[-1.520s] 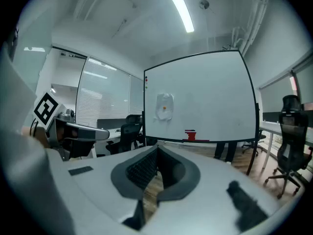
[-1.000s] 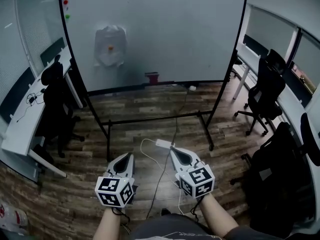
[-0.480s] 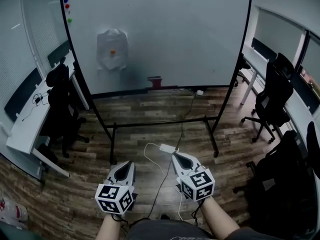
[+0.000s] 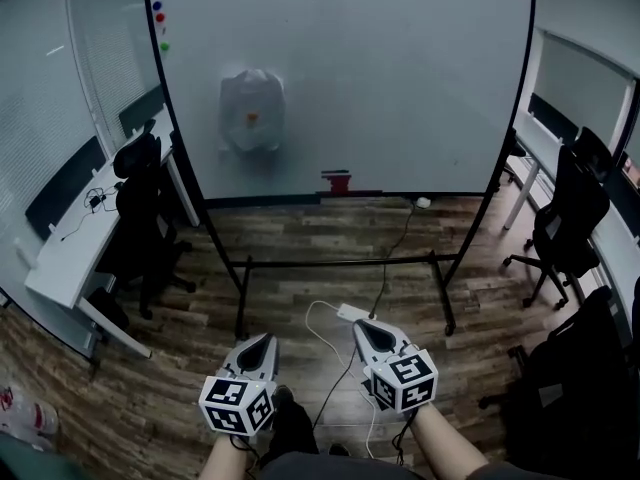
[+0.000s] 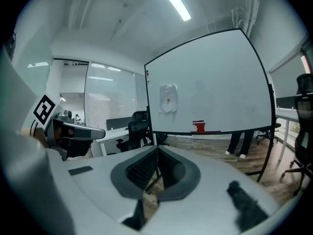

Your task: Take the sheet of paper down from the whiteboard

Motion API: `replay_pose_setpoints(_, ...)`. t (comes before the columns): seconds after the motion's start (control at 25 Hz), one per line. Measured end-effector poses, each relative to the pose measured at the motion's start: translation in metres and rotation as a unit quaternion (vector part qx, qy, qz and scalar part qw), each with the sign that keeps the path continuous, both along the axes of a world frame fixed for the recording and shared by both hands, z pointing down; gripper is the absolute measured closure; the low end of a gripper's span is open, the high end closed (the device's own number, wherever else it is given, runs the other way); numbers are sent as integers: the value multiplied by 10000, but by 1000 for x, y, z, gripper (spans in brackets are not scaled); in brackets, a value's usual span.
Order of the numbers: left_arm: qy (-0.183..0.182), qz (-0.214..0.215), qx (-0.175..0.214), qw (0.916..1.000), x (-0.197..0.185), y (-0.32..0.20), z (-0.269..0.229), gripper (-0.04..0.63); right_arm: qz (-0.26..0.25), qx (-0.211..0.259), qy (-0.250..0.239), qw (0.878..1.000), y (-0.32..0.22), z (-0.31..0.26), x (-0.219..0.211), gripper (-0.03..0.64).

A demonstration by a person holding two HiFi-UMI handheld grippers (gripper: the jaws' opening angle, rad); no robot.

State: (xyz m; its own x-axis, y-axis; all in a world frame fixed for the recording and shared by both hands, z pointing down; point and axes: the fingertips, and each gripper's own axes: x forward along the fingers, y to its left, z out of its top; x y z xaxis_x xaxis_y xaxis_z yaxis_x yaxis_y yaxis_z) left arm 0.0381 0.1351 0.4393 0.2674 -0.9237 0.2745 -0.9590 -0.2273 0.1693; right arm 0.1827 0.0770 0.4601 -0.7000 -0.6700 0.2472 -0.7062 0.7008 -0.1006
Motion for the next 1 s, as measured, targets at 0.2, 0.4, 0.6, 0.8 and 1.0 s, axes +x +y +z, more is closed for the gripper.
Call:
replay_pose_setpoints(0.2,61,164,-60,9998,-22,-33,16,581,30,122,264,9996,-34,6,-21,595)
replay_pose_setpoints(0.4,103,198,-50,9997,-65,-77,15,581,95,69,240,9996,-75,6,-64,595)
replay_pose_setpoints(0.6,158,151,-75,9997,-114,-132,18,581,70,-52,287,9995,-121,13,-107,594)
replay_pose_setpoints(0.8,180,99,46,9998,-161,-188,8,581,190,-40,278,9994,-172,8,-146,595)
replay_pose_setpoints(1.0,131,171,95,9997,-199,-229,1,581,325,3,237,9992,-212,-1,-179,595)
